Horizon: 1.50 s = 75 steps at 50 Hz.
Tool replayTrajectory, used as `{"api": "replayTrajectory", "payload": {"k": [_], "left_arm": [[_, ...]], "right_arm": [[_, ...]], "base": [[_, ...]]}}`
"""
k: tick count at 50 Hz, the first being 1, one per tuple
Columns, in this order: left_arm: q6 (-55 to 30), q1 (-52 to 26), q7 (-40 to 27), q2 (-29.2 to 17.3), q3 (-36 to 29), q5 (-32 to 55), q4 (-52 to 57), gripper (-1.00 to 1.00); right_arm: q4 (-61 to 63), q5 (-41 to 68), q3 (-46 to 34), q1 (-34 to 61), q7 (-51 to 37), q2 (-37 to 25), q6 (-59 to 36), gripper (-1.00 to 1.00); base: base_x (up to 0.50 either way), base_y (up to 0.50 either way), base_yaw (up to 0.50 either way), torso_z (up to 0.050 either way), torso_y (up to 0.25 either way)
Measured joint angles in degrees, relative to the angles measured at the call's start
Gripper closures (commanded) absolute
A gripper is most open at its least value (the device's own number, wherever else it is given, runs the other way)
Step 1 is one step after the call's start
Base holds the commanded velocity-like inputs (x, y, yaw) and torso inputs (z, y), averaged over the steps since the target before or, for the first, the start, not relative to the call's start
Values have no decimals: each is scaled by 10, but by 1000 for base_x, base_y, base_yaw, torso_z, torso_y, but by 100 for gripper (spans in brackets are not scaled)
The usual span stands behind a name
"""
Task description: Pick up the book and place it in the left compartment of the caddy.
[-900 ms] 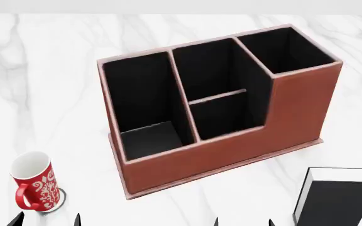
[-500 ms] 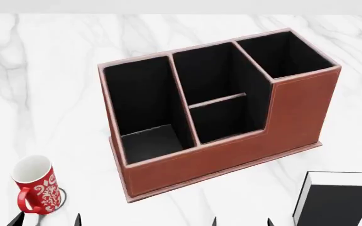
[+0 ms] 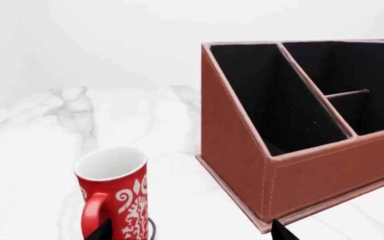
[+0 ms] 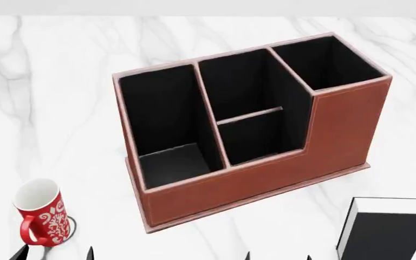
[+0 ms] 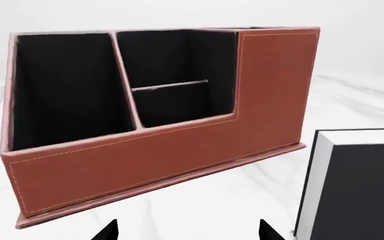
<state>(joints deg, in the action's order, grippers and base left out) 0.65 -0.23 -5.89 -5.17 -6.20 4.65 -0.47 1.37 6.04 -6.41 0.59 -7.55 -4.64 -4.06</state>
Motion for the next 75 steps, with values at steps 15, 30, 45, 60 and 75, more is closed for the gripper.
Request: {"api": "replayTrajectory", "payload": {"k": [15,30,45,60,75], "left_arm": [[1,-2,-12,-10,-13,10,-4,-100],[2,-4,-22,-19,-25,19,-6,-100],[4,-5,-31,-26,-35,27,-10,-100],[4,-6,-38,-33,-44,33,-10,-100],[5,-7,-45,-40,-51,39,-11,-100]], "right_arm": [[153,43,1,9,-34,-21,-158,-100],[243,68,-3,37,-51,-44,-267,-100],[312,124,27,103,-54,-76,-405,-100],[344,139,41,143,-72,-96,-475,-100],[352,143,33,153,-80,-104,-490,-100]], "base": [[0,0,0,0,0],[0,0,0,0,0],[0,0,0,0,0],[0,0,0,0,0],[0,-186,0,0,0]]}}
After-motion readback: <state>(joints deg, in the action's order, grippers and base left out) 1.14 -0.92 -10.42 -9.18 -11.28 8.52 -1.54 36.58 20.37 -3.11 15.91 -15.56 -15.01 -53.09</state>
